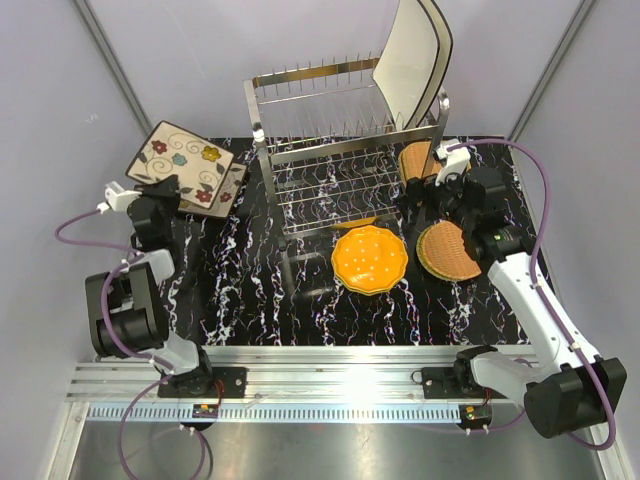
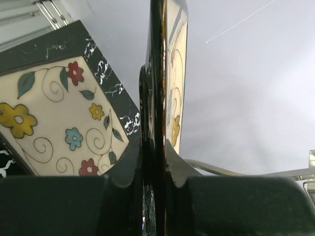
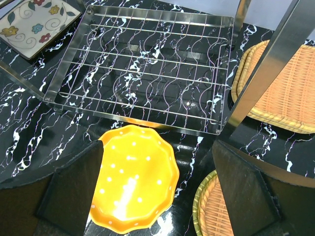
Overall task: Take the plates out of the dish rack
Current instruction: Place the plate on the table
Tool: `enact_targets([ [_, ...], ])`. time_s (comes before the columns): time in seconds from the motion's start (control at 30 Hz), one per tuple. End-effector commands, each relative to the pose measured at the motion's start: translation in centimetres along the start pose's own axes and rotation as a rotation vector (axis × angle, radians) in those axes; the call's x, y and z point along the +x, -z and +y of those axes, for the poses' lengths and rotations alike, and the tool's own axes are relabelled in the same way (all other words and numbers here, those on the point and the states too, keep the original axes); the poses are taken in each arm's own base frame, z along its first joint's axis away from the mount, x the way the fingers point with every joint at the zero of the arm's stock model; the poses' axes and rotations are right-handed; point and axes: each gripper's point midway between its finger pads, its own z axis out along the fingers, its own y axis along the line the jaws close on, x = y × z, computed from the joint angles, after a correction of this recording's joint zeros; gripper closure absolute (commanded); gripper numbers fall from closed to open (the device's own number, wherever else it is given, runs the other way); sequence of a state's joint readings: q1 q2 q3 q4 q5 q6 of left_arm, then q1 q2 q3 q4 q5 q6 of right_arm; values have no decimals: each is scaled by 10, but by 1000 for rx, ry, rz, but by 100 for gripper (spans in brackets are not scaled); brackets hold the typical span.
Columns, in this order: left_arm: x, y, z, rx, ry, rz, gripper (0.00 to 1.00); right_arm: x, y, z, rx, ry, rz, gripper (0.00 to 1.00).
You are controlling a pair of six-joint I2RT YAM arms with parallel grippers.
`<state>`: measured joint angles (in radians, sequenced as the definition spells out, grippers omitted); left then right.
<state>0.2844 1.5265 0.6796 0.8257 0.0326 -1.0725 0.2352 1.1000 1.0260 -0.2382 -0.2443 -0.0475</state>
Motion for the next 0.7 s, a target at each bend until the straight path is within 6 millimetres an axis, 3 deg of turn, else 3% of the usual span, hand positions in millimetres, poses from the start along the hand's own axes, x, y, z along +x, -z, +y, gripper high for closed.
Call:
enact_targets([
  [0.0,-80,31,-104,343,28,-321,100,-1,0,-5,22,-3,-11,0],
  [0.27,-76,33,-99,347,74,-331,100,-7,1,-3,11,-6,-25,0],
  [0.43,-75,44,-101,349,60,-371,100,-7,4,-3,15,-2,-31,0],
  [0.67,-71,52,-89,320,57,-370,100,-4,5,-3,16,3,-27,0],
])
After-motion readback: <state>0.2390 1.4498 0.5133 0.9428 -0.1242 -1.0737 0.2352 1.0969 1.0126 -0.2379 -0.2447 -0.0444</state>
